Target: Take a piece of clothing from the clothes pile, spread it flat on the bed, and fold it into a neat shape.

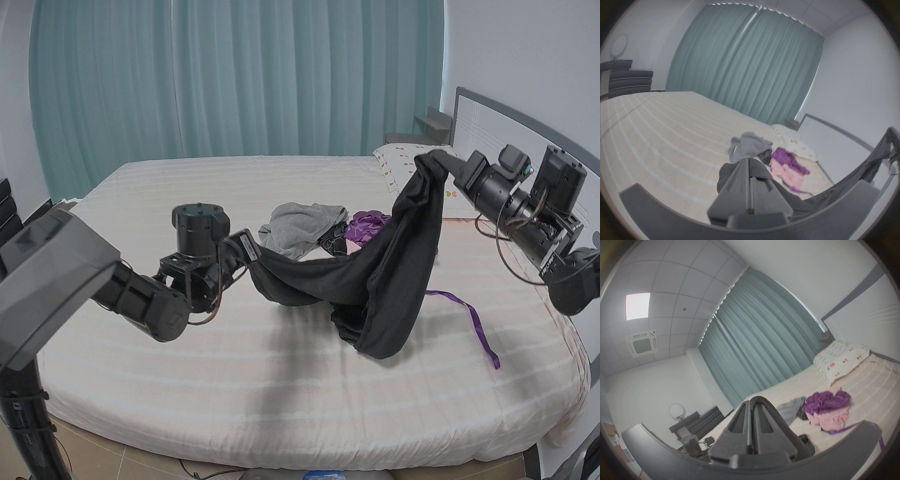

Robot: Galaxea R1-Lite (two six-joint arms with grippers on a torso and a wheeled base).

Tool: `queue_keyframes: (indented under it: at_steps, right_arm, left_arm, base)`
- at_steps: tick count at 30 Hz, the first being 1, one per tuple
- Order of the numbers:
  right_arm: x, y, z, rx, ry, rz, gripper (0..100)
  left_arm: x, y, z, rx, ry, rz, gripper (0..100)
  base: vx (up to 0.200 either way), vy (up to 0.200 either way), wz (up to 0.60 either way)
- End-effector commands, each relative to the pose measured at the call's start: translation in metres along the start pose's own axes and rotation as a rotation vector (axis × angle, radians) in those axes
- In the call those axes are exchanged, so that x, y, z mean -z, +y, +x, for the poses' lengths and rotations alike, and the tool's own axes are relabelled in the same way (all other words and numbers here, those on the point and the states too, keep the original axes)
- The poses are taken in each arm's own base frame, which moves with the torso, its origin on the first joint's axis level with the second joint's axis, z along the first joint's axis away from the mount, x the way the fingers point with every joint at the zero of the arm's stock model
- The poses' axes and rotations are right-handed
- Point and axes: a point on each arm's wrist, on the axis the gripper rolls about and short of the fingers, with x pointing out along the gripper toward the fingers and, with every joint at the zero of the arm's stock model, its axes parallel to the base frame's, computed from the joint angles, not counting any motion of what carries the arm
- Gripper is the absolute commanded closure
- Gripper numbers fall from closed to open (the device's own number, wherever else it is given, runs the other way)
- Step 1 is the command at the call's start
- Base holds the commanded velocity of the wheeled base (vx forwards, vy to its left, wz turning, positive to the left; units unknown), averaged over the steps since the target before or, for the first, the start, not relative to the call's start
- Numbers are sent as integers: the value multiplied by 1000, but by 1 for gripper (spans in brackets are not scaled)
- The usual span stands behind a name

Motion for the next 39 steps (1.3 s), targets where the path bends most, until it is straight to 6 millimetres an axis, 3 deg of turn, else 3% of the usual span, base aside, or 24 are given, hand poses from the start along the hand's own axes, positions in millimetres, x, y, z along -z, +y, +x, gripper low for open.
queue_keyframes:
  at_steps: [1, 5, 9, 14, 22, 25, 30, 39]
  right_arm:
    - [-26, 12, 18, 0, -124, -7, 100]
    - [1, -2, 8, 47, -26, 8, 100]
    - [51, -13, -11, 95, 154, 63, 100]
    - [78, -10, -28, 78, 211, 111, 100]
    - [108, -35, -33, 191, 293, 210, 100]
    - [112, -40, -34, 211, 299, 233, 100]
    - [140, -57, -36, 251, 337, 261, 100]
    - [140, -56, -40, 236, 312, 257, 100]
  left_arm:
    - [-78, -16, -66, 88, -182, -134, 100]
    - [-71, -4, -88, 79, -145, -143, 100]
    - [-37, 8, -94, 35, -43, -116, 100]
    - [7, 6, -104, 67, 50, -132, 100]
    - [63, 25, -83, -15, 167, -117, 100]
    - [69, 28, -88, -21, 187, -124, 100]
    - [75, 35, -102, -1, 195, -151, 100]
    - [80, 36, -105, 13, 192, -145, 100]
  base:
    - [0, 0, 0]
    - [0, 0, 0]
    - [0, 0, 0]
    - [0, 0, 0]
    - [0, 0, 0]
    - [0, 0, 0]
    - [0, 0, 0]
    - [0, 0, 0]
